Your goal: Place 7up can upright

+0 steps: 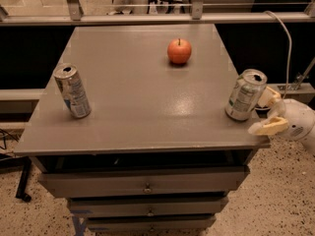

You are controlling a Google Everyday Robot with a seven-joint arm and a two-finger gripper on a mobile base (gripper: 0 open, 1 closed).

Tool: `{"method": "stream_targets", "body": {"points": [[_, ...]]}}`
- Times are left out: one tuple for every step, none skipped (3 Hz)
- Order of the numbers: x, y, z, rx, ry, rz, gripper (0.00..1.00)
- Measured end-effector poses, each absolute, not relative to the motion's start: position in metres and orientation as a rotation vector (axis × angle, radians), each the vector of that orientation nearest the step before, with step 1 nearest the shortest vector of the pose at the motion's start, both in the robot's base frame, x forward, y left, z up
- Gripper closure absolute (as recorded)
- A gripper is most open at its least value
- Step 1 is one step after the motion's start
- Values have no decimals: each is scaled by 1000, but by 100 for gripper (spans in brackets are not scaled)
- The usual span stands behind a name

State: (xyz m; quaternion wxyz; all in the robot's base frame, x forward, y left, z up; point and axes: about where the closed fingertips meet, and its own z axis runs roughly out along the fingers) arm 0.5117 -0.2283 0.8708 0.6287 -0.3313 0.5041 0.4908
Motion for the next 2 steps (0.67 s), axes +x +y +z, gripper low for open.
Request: {"method": "stream_targets", "body": {"points": [[522,-269,909,-819,1215,1086,0],[523,-268,910,-819,1208,1079,0]]}}
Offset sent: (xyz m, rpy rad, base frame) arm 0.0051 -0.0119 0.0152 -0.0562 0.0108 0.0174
